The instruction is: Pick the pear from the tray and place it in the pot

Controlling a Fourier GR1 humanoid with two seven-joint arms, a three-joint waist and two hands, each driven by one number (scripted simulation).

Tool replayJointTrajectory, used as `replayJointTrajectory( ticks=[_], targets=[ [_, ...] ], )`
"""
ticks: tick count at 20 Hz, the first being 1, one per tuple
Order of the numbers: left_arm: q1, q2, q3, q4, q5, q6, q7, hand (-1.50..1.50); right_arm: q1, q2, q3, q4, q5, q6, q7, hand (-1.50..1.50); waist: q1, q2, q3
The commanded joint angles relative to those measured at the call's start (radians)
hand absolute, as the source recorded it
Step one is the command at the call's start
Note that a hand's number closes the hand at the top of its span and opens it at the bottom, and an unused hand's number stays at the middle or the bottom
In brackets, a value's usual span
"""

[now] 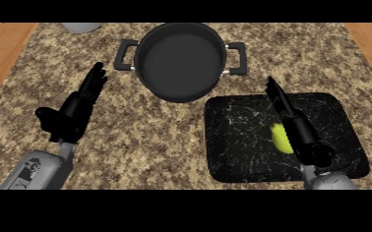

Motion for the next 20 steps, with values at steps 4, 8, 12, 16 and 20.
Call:
replayJointTrajectory(
  ticks=[4,8,12,16,20],
  targets=[
    [-0.024,-0.036,-0.002,-0.018,0.023,0.014,0.053,0.00,-0.096,-0.080,0.256,-0.160,-0.017,0.432,-0.198,-1.50,0.081,-0.005,-0.025],
    [-0.001,-0.058,0.004,0.012,0.053,0.031,0.097,0.00,-0.329,-0.203,0.130,-0.315,0.254,0.339,-0.411,1.50,0.046,-0.058,-0.022],
    [0.016,-0.064,0.023,-0.026,0.085,0.038,0.124,0.00,-0.221,-0.226,0.070,-0.340,0.116,0.442,-0.809,-1.50,0.038,-0.002,-0.015],
    [0.018,-0.067,0.030,-0.053,0.077,0.078,0.146,0.00,-0.168,-0.373,-0.054,-0.311,0.135,0.496,-1.094,-1.50,0.011,0.004,-0.016],
    [0.025,-0.038,0.051,-0.087,0.084,0.076,0.166,0.00,-0.114,-0.504,-0.225,-0.246,0.197,0.399,-1.192,-1.50,-0.005,0.002,-0.018]
  ],
)
